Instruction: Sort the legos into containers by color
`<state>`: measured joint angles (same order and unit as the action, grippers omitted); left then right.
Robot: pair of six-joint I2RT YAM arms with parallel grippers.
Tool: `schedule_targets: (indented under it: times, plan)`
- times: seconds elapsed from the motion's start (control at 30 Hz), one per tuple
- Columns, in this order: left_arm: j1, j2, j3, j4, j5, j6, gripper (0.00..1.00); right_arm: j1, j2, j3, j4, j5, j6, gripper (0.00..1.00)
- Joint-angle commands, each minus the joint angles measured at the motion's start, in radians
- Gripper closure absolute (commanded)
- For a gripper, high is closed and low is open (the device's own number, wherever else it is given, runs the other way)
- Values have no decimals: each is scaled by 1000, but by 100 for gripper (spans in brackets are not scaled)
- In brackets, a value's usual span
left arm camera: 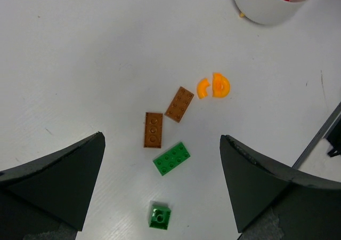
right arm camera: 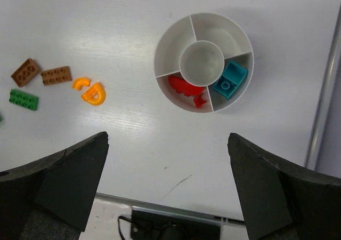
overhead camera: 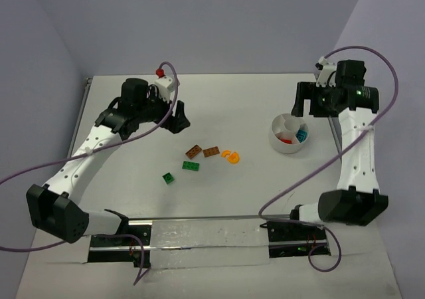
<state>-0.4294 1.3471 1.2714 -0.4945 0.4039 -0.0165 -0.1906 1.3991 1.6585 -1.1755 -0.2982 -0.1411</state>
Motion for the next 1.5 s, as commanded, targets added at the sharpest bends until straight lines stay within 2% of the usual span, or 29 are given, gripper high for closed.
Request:
schedule_targets:
  times: [0.0,0.23,0.4,0.53,0.6,0.77,0.93,1.17,1.47]
  plan:
    - [-2,-64,-74,-29,56,146,1,33,-169,-91,95,-41,-114,0]
    - [-38,-17,-125,-63,10,285,4,100,-289,-325,301,-115,-169,0]
    - [-118,69,-121,-48,-63,295,10,182,-335,-430,459,-43,-184,0]
    - [-135,172,-77,-66,-94,288,19,264,-282,-440,464,-7,-161,0]
    - [-137,181,-78,-85,-57,299,19,269,-265,-455,464,12,-161,0]
    - [-134,121,-170,-178,114,632,21,269,-225,-468,423,55,-180,0]
    - [-134,124,-238,-223,136,809,23,269,-176,-443,363,4,-138,0]
    - [-134,173,-312,-125,127,849,25,267,-144,-422,358,-1,-126,0]
    - [-135,292,-297,-20,115,927,25,267,-109,-383,323,-9,-115,0]
